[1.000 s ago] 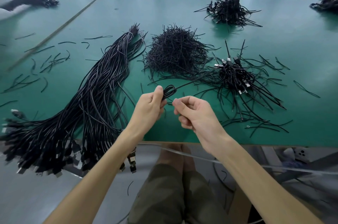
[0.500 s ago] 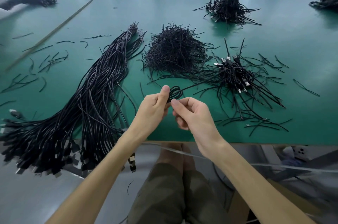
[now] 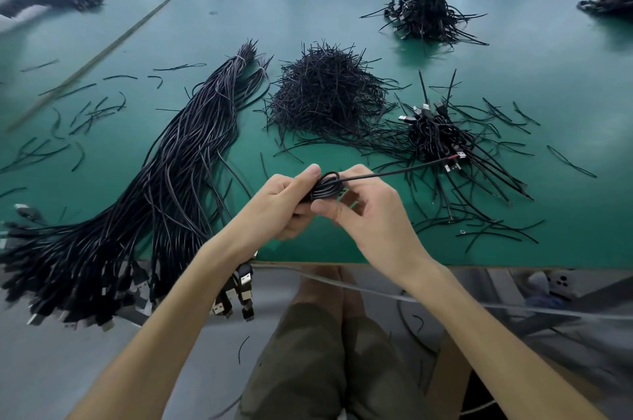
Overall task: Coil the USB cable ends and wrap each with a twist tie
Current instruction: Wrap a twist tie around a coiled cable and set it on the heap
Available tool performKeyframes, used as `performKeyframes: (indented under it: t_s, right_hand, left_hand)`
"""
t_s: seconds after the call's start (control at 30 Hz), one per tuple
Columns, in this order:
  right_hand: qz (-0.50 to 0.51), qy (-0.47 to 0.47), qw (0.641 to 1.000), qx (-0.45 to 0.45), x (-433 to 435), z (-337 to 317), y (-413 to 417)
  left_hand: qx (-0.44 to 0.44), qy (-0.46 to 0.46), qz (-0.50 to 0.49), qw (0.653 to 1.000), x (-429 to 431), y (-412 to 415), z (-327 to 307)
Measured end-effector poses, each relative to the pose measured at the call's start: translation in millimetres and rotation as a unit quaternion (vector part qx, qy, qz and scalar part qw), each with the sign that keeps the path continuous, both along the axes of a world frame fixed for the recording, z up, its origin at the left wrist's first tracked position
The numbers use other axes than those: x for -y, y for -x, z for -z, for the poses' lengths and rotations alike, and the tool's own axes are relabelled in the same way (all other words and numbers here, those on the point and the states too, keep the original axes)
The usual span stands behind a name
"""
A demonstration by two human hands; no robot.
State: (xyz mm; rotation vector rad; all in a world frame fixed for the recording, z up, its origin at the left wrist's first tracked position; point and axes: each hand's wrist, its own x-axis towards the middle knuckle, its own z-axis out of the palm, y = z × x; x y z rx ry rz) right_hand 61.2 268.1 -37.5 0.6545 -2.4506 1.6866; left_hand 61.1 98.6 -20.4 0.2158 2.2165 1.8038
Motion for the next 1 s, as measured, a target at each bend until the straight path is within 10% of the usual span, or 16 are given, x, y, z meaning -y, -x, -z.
performKeyframes:
  t_s: [0.6,1.0]
  right_hand:
    - [0.094,-0.03,0.993,-0.057,14.2,4.3,-6.5]
    - [0.033,-0.057,0.998,-0.016,-2.7,0.7,3.1]
  left_hand:
    - [-0.014,-0.035,-0.157,0.987,-21.3,-1.4,15.3]
    - [-0.116,0.049,-0.003,0.992,1.8,-0.9,9.5]
